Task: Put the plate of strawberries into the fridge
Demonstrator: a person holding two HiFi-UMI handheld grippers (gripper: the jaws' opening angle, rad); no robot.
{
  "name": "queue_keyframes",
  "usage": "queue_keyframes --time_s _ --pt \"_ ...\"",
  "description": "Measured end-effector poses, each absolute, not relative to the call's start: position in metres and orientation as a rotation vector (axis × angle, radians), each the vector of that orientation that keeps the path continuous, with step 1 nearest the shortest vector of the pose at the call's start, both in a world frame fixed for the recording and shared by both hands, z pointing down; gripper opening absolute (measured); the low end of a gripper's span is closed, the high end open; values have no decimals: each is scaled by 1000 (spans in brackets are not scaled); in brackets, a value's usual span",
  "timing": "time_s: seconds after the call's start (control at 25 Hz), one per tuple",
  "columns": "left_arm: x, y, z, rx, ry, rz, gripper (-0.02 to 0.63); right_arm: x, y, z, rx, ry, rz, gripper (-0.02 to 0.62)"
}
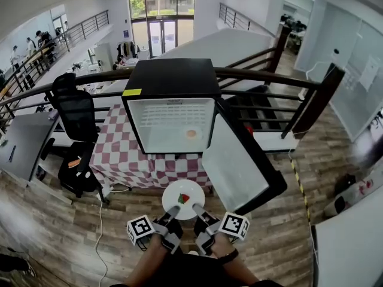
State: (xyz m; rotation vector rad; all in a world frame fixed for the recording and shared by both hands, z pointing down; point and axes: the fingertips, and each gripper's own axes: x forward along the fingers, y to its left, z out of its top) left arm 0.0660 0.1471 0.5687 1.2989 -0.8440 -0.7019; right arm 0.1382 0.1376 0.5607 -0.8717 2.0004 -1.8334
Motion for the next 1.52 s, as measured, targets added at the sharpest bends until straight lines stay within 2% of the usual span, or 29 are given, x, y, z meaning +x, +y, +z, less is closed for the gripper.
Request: queue_keyframes --time_s 0.52,1.08,1.52 --pt "2 9 556 1342 -774 -653 38 76 4 551 -1002 1946 -1774 41" --pt "-76 -77 576 1398 -802 -560 38 -2 -79 576 -1006 1870 -1878 41" --pt "-91 -123 596 1346 -764 -553 38 -18 -125 598 -1018 1777 -1891 41"
